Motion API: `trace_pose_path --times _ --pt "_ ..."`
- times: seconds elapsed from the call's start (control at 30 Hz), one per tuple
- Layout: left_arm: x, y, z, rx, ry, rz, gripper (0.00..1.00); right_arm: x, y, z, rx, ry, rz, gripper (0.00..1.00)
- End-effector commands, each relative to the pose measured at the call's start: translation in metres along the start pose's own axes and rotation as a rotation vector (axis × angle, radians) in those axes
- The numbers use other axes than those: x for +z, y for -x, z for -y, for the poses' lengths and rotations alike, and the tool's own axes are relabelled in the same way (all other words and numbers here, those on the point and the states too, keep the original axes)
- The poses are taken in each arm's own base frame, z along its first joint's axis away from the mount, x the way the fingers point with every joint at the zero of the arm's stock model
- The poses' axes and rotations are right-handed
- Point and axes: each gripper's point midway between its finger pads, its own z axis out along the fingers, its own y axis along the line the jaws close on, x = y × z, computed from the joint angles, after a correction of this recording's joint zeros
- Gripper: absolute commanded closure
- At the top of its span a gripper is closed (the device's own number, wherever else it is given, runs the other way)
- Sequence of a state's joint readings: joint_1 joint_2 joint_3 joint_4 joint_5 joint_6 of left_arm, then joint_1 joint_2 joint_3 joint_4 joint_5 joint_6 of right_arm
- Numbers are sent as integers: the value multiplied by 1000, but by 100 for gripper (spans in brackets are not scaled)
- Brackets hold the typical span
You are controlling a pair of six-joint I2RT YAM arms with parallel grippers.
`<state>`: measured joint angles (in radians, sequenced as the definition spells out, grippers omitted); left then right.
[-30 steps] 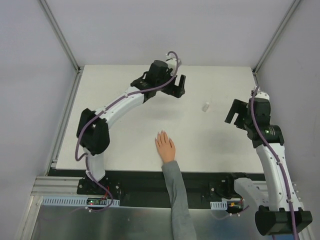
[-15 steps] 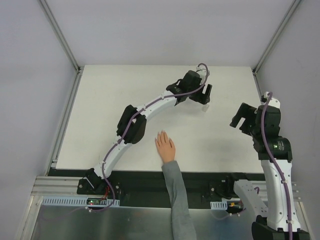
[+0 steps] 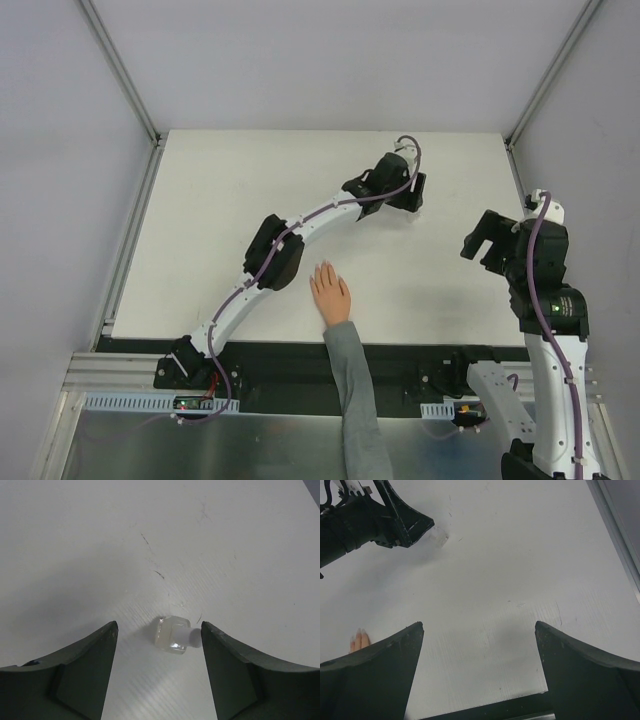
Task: Paint the nails
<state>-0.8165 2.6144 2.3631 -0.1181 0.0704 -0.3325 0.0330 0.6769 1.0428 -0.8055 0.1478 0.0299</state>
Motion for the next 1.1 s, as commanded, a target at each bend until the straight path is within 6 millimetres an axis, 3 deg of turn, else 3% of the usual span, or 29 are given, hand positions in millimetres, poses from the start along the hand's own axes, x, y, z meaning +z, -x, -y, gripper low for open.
trace_pose_path --times 0.0,0.23,0.43,0.8,1.07 --pt "1 14 22 44 -11 75 32 -4 5 -2 -17 24 28 4" --pt "-4 18 28 62 -10 94 29 -2 2 -3 -18 32 24 4" --pt "1 4 25 50 -9 67 37 -3 1 -4 -18 39 25 4" --pt "3 8 27 61 -7 83 48 -4 2 -6 -19 49 22 4" --pt "5 11 29 45 8 100 50 -4 3 -7 -17 50 15 4"
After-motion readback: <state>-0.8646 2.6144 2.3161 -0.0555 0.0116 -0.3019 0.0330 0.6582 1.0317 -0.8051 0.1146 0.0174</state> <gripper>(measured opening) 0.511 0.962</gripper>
